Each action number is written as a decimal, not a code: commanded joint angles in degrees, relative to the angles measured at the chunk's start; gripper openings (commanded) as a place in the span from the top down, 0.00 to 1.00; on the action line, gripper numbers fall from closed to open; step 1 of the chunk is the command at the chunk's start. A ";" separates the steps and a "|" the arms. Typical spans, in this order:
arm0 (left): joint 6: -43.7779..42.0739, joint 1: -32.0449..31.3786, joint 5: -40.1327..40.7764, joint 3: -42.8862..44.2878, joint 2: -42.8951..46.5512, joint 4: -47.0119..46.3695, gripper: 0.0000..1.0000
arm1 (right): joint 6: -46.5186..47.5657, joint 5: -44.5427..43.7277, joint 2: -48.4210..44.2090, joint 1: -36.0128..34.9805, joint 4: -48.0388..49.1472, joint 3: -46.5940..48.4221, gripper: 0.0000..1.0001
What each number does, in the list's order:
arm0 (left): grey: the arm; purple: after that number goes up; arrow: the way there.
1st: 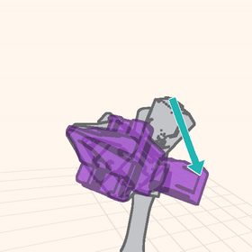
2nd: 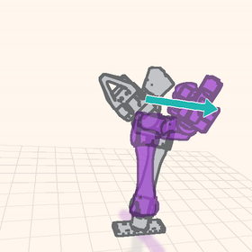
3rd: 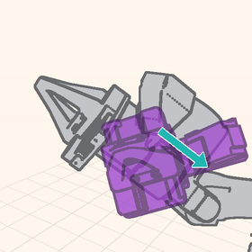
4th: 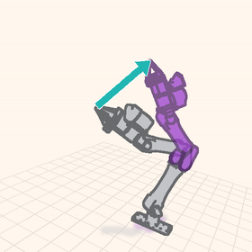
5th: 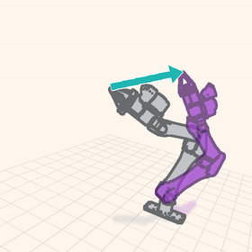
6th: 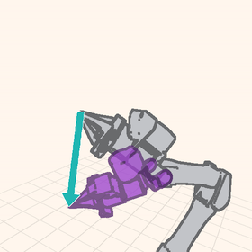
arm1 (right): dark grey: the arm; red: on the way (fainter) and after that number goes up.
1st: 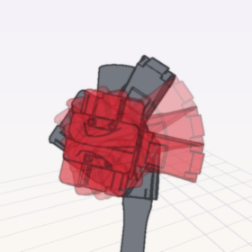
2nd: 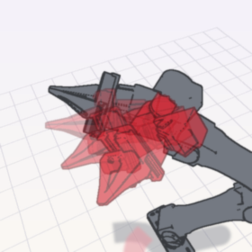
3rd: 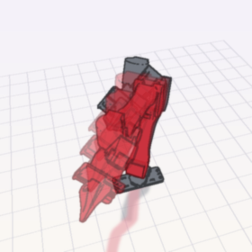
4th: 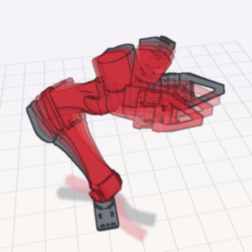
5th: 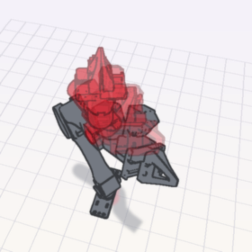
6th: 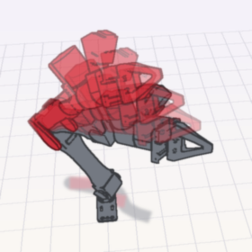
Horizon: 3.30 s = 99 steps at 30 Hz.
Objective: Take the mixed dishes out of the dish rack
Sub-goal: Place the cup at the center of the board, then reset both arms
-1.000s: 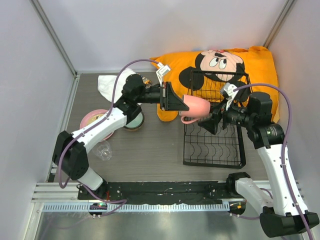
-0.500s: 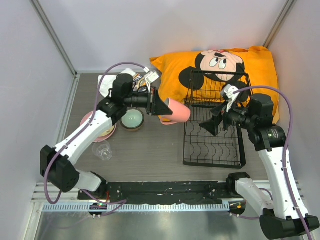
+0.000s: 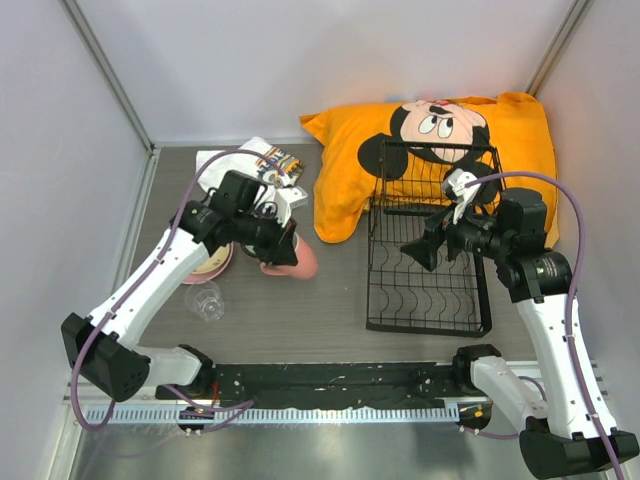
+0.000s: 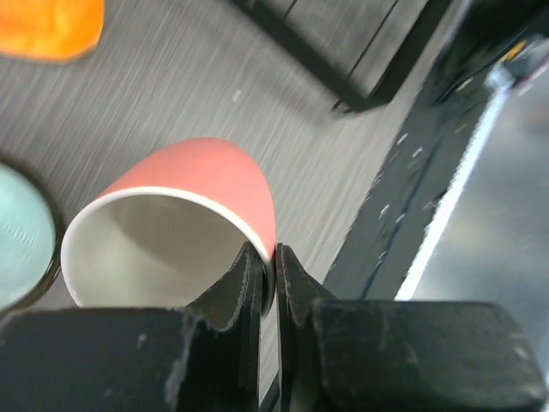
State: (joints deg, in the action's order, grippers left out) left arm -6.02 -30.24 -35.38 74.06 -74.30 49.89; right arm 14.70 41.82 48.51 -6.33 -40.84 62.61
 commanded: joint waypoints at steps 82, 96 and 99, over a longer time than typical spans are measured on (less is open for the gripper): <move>-4.79 -4.49 31.34 -7.27 17.35 -9.27 0.00 | -1.78 -23.36 0.00 -0.35 6.30 1.45 0.00; 3.20 15.18 28.97 -3.22 15.24 -22.80 0.00 | -8.98 -50.07 0.62 -0.35 24.13 5.07 0.00; 5.58 20.65 26.95 -3.22 14.36 -26.93 0.00 | -10.56 -53.07 1.58 -0.35 30.79 2.53 0.00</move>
State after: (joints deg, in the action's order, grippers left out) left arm -4.86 -15.55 -5.45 69.41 -59.24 32.58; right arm 7.62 -1.56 48.93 -6.37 -22.20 67.72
